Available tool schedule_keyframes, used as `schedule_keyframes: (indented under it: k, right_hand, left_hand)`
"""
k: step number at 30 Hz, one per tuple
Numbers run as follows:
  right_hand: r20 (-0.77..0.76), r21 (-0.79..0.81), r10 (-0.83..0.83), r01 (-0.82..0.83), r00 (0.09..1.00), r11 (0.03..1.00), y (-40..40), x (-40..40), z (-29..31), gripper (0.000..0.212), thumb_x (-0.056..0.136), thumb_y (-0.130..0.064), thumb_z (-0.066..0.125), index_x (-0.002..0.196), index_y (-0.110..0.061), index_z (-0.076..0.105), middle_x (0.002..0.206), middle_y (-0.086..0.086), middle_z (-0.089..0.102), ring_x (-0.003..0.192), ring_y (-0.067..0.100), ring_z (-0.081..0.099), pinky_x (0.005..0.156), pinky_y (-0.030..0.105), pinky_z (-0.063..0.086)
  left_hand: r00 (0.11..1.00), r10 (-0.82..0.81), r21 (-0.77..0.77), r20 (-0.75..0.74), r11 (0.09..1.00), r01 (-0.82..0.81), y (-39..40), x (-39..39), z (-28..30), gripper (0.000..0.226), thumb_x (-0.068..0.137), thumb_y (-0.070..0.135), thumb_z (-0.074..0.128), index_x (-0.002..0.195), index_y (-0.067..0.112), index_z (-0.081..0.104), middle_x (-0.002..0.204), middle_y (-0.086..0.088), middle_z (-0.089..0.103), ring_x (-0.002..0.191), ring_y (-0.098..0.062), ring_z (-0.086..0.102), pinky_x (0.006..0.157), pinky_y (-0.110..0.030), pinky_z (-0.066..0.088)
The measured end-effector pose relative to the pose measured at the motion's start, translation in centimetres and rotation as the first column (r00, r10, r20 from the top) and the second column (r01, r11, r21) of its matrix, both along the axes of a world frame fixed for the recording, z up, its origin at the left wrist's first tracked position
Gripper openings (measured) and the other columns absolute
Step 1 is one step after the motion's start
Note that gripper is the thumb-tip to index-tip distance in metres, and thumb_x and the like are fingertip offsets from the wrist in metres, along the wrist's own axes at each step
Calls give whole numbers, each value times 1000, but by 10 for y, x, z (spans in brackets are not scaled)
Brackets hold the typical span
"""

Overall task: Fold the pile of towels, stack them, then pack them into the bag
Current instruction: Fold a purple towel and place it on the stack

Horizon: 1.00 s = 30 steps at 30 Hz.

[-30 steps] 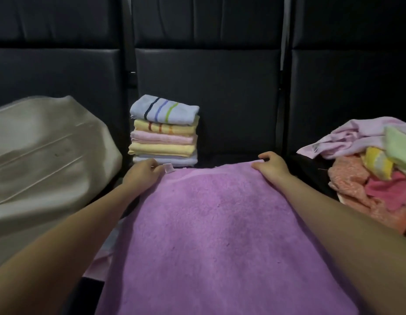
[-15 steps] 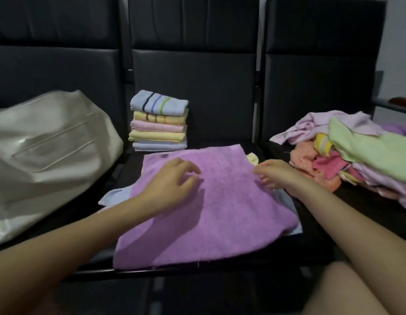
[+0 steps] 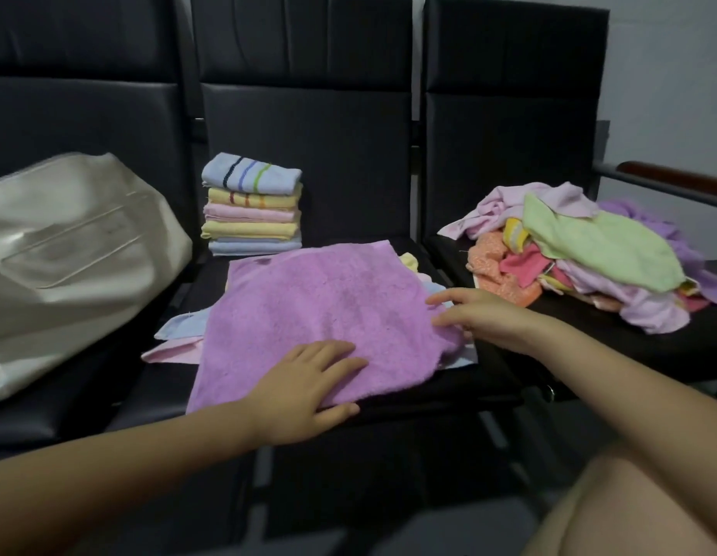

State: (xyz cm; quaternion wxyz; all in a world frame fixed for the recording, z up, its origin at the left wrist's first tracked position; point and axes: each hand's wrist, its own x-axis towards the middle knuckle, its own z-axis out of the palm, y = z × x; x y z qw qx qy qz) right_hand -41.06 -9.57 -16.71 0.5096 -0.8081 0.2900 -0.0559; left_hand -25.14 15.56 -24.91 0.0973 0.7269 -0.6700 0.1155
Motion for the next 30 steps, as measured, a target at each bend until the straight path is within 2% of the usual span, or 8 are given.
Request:
schedule_keyframes:
  k: [4,8,10,15,19,22,26,30]
  right_hand:
    - [-42,-12,135,-135,990,991,3,-15,-7,34,88,-7,63,116,-25,65,112,0,60,92,11,60,80,23,48]
    - [163,-210,24,11,986,978,0,-24,-7,23,93,-10,57,111,-19,70,114,-4,63,103,11,58,81,12,41]
    - [127,-403,58,-1,990,915,2,-25,-12,20,95,-12,55,107,-20,70,111,-7,64,104,8,59,78,5,37]
    - [-219,-761,0,-171,976,626,8,-26,-35,28,98,-40,48,123,-31,58,115,-4,66,101,17,61,83,33,49]
    - [-220,-877,-113,-146,969,458,11,-24,-48,50,95,-61,37,130,-27,47,104,1,66,94,21,63,72,34,49]
    - [-189,-915,-180,-106,965,389,8,-25,-56,73,89,-72,23,140,-22,39,118,3,54,109,22,53,83,35,45]
    - [-45,-923,99,-79,994,376,21,-21,-43,85,79,-74,20,138,-20,48,127,5,49,122,23,43,100,37,35]
    - [-193,-869,414,-351,889,349,64,-7,-40,75,80,-72,42,136,-22,49,125,-1,53,117,16,47,98,31,36]
  left_hand:
    - [997,-16,-1,75,1000,16,-1,2,-4,64,92,63,38,145,27,40,144,-3,47,128,-22,50,105,-35,37]
    - [988,-29,-43,154,998,36,-1,3,-6,61,94,57,37,146,25,40,141,-4,51,124,-21,54,100,-35,46]
    - [982,-36,-46,187,998,45,0,3,-6,59,98,56,28,146,23,40,141,-5,52,123,-21,55,99,-35,47]
    - [976,-46,-42,215,998,56,3,3,-4,60,102,54,15,148,22,37,143,-6,51,126,-21,54,100,-34,46]
    - [970,-51,-44,236,997,63,4,4,-5,59,102,53,16,149,22,33,145,-7,49,127,-22,53,101,-35,46]
    - [973,-62,-29,222,997,70,5,5,-5,55,102,51,16,150,27,30,145,-7,49,127,-23,52,100,-36,46]
    - [996,-78,-22,46,997,79,3,4,1,57,101,54,12,145,32,40,146,-3,48,129,-22,51,104,-35,42]
    - [953,-10,-32,-302,999,0,-4,-5,23,64,91,60,16,135,32,53,135,9,56,124,-7,49,103,-31,40]
